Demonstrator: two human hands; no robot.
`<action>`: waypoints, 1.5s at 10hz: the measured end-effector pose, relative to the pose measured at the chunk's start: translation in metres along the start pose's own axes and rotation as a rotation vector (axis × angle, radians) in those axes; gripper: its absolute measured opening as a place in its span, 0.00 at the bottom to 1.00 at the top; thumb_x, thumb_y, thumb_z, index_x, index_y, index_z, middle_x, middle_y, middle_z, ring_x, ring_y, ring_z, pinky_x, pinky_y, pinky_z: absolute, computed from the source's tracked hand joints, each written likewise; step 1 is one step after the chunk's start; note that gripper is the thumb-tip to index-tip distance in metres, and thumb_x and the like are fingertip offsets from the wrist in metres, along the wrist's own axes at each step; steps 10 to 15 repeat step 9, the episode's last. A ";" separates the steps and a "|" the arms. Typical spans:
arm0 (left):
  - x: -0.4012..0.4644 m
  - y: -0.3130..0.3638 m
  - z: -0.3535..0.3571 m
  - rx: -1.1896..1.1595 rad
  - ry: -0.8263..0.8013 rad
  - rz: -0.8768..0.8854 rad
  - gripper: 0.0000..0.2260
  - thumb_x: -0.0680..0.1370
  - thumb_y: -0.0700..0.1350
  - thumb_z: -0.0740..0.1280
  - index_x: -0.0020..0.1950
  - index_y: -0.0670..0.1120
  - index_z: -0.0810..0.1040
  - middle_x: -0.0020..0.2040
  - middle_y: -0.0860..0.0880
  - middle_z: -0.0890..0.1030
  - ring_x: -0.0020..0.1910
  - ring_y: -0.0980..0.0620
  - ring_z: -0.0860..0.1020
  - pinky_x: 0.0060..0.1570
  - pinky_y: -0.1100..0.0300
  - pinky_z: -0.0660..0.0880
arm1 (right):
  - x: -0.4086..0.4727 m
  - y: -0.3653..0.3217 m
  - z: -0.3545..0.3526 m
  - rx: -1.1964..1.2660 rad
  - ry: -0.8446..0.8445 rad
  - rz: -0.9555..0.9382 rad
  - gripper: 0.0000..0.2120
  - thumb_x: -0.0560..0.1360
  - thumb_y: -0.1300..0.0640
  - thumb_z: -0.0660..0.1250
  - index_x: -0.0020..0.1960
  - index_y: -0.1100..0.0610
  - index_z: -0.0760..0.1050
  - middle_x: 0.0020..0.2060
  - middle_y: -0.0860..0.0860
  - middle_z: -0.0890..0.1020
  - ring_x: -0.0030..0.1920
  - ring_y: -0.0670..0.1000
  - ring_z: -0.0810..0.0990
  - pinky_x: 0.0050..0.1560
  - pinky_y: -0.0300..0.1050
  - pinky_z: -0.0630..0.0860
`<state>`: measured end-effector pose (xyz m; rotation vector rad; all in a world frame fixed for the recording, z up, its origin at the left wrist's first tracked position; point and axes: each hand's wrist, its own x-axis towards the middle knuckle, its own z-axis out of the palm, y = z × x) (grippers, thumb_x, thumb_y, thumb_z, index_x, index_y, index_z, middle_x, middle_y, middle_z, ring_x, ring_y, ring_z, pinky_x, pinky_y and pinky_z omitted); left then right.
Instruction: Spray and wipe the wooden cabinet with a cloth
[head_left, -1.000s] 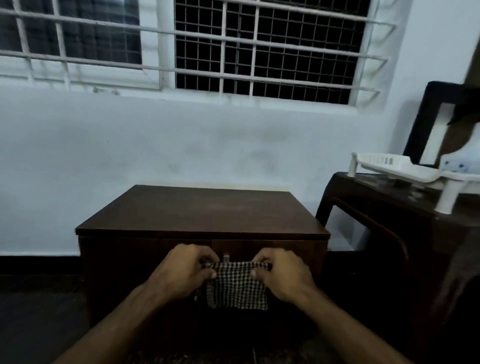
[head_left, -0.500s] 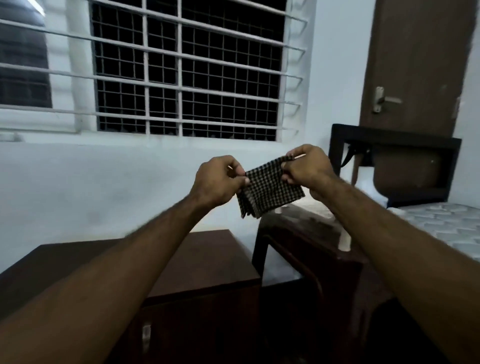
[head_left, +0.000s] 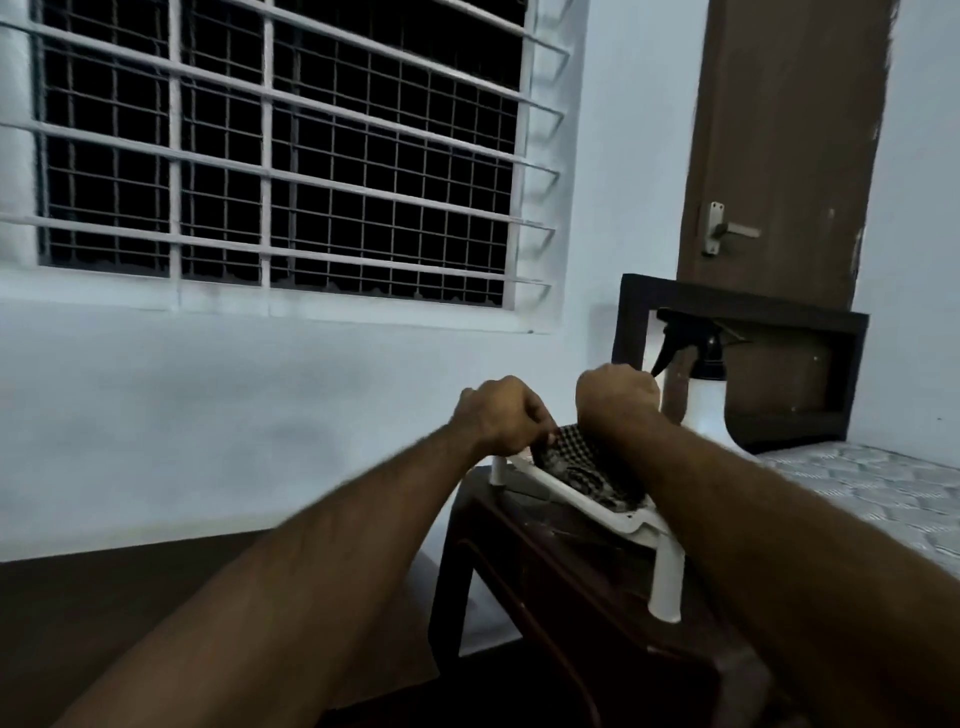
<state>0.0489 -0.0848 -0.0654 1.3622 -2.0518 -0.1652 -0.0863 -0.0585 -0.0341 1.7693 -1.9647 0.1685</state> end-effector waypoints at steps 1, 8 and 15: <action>0.014 0.000 0.011 0.190 0.033 -0.005 0.06 0.76 0.50 0.70 0.45 0.55 0.88 0.45 0.59 0.87 0.52 0.55 0.80 0.63 0.50 0.63 | 0.020 -0.003 0.015 -0.029 -0.206 -0.085 0.16 0.79 0.60 0.65 0.66 0.62 0.76 0.63 0.59 0.79 0.64 0.59 0.79 0.60 0.51 0.76; -0.034 -0.002 -0.020 0.521 -0.175 -0.044 0.24 0.85 0.59 0.48 0.78 0.56 0.67 0.84 0.47 0.50 0.82 0.46 0.47 0.76 0.39 0.46 | -0.022 0.002 -0.011 0.127 -0.402 -0.236 0.19 0.85 0.56 0.53 0.68 0.65 0.75 0.68 0.61 0.77 0.65 0.59 0.77 0.63 0.48 0.72; -0.072 -0.005 -0.040 0.552 -0.075 -0.027 0.29 0.85 0.59 0.44 0.83 0.48 0.51 0.84 0.46 0.44 0.82 0.47 0.42 0.78 0.40 0.41 | -0.047 0.000 -0.024 0.264 -0.323 -0.237 0.25 0.86 0.50 0.48 0.78 0.63 0.62 0.78 0.61 0.64 0.77 0.60 0.65 0.76 0.53 0.63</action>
